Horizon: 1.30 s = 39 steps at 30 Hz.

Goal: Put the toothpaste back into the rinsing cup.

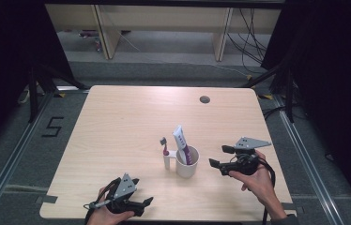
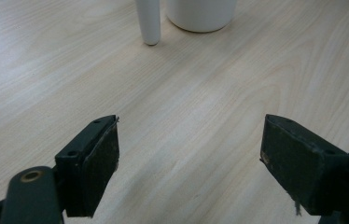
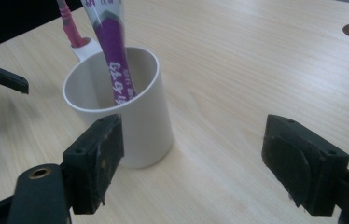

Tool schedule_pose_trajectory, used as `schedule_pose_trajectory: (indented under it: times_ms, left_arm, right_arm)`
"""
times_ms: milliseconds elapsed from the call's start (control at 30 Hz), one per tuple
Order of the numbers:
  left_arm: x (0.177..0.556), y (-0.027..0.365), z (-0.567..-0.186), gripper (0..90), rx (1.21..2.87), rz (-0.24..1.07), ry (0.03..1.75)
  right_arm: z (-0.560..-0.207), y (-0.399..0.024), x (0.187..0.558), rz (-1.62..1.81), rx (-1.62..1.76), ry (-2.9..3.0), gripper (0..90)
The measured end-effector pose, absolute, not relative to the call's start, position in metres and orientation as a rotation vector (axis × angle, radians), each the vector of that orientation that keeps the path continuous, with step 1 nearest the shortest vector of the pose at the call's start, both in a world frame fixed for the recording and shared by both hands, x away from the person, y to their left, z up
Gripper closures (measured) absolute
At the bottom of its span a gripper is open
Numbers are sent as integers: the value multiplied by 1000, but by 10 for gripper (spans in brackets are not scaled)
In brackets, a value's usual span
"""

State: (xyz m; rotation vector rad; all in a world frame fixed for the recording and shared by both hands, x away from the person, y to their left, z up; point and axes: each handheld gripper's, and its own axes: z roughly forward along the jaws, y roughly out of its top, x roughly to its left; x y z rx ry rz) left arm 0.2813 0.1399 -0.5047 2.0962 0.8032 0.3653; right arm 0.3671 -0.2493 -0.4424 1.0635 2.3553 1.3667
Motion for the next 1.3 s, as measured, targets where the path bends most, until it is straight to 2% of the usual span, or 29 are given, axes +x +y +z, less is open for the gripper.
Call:
schedule_pose_trajectory:
  times_ms: [667,1300]
  left_arm:
    - [281,141,-506,191,2125,373,793]
    - [281,140,-507,191,2119,381,794]
  right_arm:
    - [-447,-269,349,1318,1075,2349,198]
    - [-469,-295,322,1267,1112,2366,186]
